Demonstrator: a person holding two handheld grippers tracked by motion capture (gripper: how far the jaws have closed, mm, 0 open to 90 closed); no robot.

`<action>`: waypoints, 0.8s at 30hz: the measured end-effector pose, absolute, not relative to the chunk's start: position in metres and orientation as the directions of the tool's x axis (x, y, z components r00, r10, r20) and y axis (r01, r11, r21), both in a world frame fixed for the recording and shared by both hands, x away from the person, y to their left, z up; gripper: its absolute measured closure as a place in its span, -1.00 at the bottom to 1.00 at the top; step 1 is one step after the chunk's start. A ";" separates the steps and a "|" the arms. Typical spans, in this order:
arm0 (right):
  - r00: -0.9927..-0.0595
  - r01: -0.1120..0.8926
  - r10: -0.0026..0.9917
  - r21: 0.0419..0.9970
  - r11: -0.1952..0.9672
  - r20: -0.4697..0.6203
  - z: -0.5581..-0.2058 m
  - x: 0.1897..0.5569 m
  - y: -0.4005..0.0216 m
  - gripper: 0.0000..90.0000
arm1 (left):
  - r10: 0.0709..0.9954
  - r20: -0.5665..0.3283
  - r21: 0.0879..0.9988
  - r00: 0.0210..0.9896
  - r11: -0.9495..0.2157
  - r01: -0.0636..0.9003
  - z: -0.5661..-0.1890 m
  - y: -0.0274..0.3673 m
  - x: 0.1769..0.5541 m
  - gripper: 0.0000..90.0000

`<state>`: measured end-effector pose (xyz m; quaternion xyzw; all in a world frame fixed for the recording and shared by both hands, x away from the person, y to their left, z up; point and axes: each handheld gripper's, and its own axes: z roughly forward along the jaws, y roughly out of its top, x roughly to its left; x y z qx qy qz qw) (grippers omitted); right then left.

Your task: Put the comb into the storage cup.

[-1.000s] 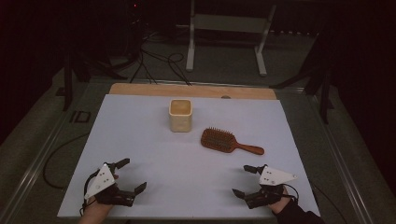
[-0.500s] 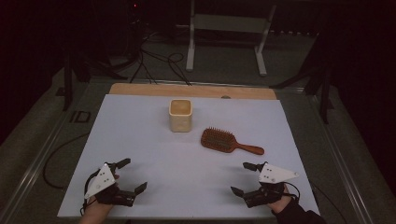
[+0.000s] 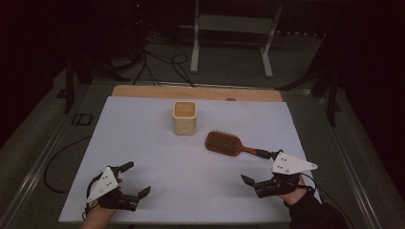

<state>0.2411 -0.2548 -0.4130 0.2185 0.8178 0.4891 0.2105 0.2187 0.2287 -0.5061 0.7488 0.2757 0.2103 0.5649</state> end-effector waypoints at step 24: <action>-0.764 0.144 0.617 0.884 0.445 -0.186 -0.388 0.288 -0.259 -0.78 | 0.651 0.005 0.962 0.759 -0.211 0.175 -0.506 0.229 0.218 -1.00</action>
